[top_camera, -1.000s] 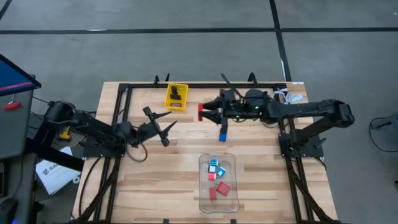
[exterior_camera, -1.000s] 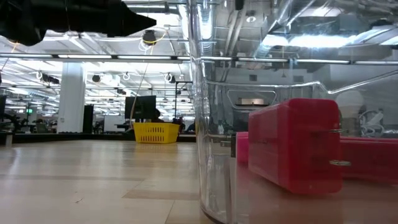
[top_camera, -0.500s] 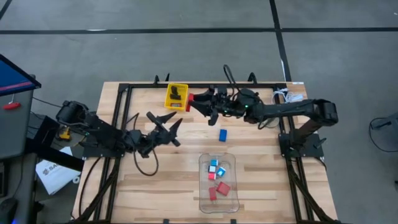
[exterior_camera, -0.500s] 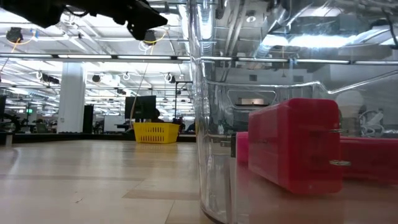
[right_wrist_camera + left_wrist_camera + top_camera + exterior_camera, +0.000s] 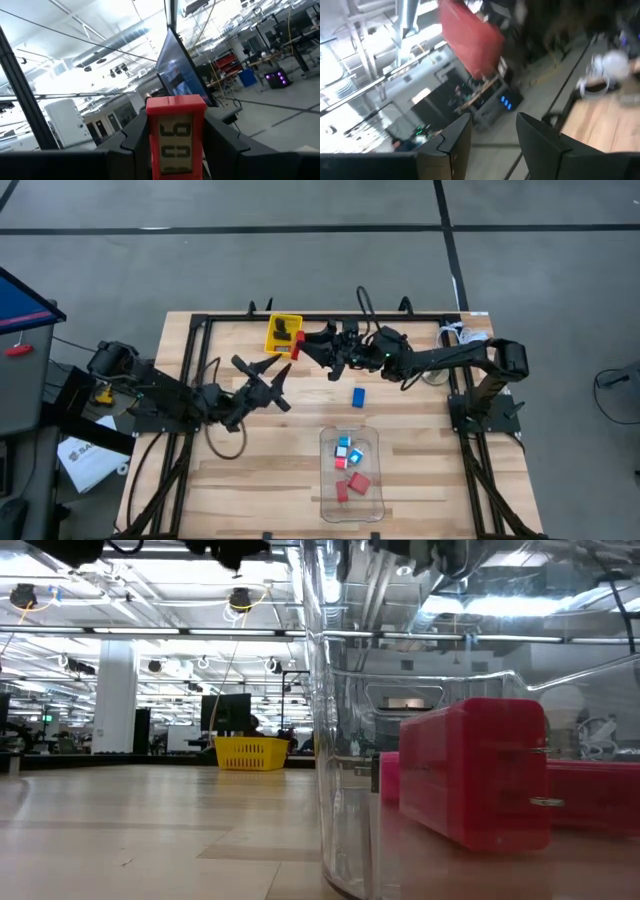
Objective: Pick & Place Office items
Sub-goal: Put the red digital clock into the yellow bin
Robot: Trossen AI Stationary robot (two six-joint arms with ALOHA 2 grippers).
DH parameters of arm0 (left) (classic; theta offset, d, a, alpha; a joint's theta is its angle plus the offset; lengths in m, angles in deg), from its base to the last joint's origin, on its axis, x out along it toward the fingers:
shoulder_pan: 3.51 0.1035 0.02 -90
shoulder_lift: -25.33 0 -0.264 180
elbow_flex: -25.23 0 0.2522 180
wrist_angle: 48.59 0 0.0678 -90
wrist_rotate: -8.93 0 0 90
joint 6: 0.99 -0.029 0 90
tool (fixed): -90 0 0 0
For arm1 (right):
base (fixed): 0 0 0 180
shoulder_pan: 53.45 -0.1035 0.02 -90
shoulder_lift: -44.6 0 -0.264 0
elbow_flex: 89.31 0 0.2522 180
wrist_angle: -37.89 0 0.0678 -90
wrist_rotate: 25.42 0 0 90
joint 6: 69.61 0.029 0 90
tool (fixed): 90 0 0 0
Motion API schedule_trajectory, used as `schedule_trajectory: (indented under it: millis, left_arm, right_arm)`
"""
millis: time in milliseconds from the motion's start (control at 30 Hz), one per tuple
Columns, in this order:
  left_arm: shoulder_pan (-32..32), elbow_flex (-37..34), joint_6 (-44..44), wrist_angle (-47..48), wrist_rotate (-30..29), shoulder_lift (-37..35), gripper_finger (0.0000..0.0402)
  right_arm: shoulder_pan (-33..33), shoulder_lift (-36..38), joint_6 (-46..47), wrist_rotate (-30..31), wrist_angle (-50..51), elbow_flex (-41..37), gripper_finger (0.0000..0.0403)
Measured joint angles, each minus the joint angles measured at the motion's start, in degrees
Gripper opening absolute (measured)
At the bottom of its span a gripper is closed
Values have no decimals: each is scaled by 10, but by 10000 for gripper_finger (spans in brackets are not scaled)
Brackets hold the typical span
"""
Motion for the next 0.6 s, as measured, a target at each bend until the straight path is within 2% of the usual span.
schedule_trajectory:
  millis: [167,400,600]
  left_arm:
    - [7,0,22,-2,54,-33,151]
    - [10,0,29,0,80,-35,150]
    - [24,14,31,2,79,-28,150]
  right_arm:
    - [6,-7,15,0,-24,0,136]
    - [11,-10,10,4,-39,10,136]
    - [11,-48,13,0,-38,43,136]
